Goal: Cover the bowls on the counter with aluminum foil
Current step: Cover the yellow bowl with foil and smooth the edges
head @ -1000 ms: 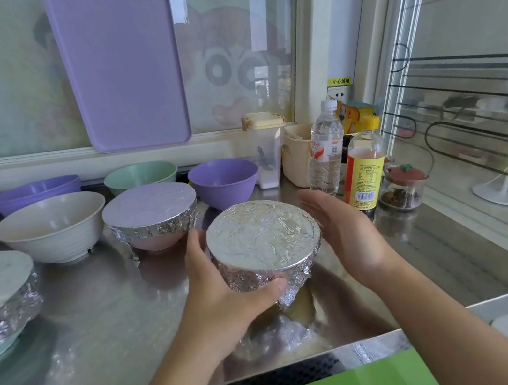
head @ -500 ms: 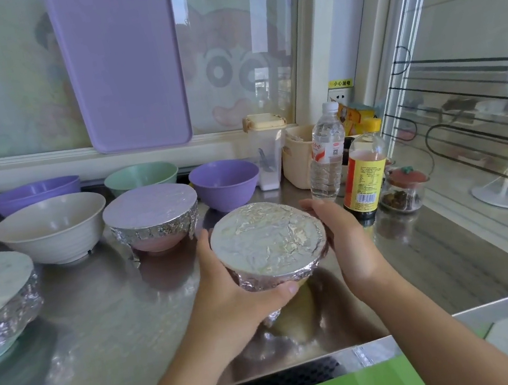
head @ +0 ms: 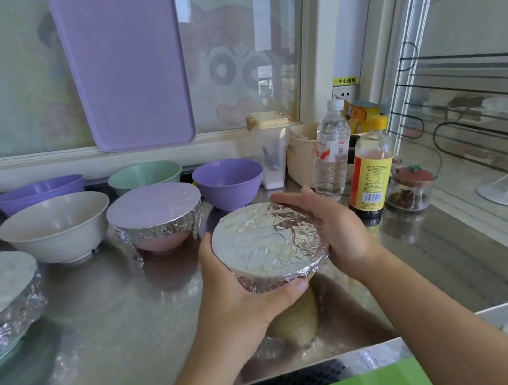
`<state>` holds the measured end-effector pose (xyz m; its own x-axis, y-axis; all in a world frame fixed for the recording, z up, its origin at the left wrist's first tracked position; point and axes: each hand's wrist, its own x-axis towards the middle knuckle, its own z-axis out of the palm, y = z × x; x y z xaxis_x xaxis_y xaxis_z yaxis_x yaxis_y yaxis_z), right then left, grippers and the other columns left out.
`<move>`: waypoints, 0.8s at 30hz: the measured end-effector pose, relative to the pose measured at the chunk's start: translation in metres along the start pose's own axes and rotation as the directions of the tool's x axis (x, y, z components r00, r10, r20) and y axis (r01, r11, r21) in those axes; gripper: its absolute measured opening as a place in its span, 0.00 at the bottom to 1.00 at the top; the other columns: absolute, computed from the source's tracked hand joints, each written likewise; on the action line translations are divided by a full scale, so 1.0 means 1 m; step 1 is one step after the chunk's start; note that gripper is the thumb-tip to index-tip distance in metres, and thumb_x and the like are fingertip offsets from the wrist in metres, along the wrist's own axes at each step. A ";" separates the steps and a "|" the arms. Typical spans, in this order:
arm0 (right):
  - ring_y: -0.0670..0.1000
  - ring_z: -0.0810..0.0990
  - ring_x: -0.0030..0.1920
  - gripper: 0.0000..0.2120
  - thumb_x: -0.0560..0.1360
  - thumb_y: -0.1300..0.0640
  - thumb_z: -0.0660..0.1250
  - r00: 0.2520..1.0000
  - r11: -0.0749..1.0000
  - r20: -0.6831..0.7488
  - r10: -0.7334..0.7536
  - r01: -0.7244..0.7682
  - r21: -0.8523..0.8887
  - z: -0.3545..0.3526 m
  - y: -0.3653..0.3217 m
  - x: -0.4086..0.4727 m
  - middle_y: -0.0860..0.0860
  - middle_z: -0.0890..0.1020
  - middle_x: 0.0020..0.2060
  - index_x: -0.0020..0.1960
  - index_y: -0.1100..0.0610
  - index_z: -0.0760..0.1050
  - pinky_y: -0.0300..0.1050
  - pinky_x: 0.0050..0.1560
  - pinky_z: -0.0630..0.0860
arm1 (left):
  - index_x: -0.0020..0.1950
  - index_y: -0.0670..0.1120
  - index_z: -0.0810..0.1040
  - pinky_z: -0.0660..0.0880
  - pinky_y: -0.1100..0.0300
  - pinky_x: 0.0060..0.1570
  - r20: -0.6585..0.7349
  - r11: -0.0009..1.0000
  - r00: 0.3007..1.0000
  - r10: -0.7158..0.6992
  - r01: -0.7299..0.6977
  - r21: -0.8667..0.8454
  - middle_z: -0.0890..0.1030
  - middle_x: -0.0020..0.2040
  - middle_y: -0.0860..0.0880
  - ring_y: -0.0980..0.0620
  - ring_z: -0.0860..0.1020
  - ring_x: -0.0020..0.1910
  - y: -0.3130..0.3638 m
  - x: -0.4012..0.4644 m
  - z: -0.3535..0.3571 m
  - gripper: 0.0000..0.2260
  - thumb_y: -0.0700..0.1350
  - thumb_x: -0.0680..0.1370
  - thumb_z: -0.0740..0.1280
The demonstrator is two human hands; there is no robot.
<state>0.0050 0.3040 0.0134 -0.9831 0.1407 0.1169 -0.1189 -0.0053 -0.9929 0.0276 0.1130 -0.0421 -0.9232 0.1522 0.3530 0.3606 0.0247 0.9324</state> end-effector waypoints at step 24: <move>0.69 0.85 0.59 0.25 0.84 0.46 0.59 0.956 0.821 -0.211 0.202 -0.048 0.569 0.038 -0.004 -0.032 0.67 0.86 0.55 0.64 0.66 0.80 0.69 0.68 0.75 | 0.69 0.56 0.66 0.77 0.64 0.61 -0.103 0.986 0.992 0.067 -0.081 -0.144 0.79 0.66 0.59 0.59 0.79 0.66 0.001 0.000 0.004 0.52 0.52 0.50 0.88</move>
<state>0.0315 0.2624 0.0144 -0.9350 0.3422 -0.0933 -0.1295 -0.5743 -0.8083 0.0282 0.1173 -0.0412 -0.9058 0.0511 0.4205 0.4114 -0.1302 0.9021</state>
